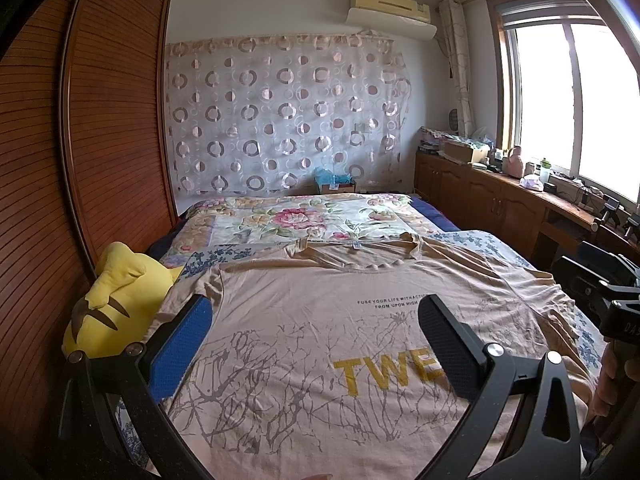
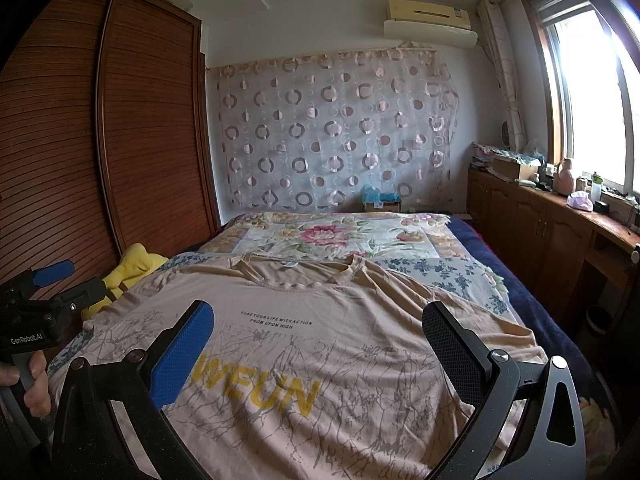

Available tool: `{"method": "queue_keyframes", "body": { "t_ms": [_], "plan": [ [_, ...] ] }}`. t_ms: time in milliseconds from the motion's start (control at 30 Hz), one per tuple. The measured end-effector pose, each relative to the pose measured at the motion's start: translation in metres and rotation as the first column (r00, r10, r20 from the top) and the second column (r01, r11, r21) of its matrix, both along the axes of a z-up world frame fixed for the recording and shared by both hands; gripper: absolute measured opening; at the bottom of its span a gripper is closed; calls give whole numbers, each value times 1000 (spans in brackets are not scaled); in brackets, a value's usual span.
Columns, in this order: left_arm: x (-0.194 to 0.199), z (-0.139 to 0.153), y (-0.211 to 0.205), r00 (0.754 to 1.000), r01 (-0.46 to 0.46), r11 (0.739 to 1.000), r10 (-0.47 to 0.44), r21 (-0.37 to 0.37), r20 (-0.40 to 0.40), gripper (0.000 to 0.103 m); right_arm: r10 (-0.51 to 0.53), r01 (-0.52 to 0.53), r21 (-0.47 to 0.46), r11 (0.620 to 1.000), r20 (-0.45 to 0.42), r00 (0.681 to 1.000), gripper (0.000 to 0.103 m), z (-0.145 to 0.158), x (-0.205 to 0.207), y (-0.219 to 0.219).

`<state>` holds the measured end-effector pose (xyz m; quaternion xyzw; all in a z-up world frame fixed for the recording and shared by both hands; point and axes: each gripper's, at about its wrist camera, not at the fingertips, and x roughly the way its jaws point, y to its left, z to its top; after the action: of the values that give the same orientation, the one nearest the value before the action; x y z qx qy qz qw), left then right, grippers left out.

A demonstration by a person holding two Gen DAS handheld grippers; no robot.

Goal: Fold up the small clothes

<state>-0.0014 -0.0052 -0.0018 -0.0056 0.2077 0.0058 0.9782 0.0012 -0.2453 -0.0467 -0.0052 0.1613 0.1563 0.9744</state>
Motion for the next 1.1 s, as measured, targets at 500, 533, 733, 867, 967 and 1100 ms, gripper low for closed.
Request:
{"method": "queue_keyframes", "body": {
  "t_ms": [500, 533, 733, 867, 967, 1100],
  "plan": [
    [0, 0, 0, 1000, 1, 1000, -1, 0, 0, 103, 0, 0, 1, 1000, 0, 1000, 103, 0, 0, 0],
    [0, 0, 0, 1000, 0, 1000, 0, 1, 0, 103, 1, -1, 1, 1000, 0, 1000, 103, 0, 0, 0],
    [0, -1, 0, 1000, -1, 1000, 1, 0, 0, 103, 3, -3, 2, 1000, 0, 1000, 103, 2, 1, 1],
    [0, -1, 0, 1000, 1, 1000, -1, -1, -2, 103, 3, -3, 3, 1000, 2, 1000, 103, 2, 2, 1],
    [0, 2, 4, 1000, 0, 1000, 0, -2, -4, 103, 4, -4, 3, 1000, 1, 1000, 103, 1, 1, 1],
    [1, -9, 18, 1000, -8, 1000, 8, -5, -18, 103, 10, -10, 4, 1000, -4, 1000, 103, 1, 2, 3]
  ]
}}
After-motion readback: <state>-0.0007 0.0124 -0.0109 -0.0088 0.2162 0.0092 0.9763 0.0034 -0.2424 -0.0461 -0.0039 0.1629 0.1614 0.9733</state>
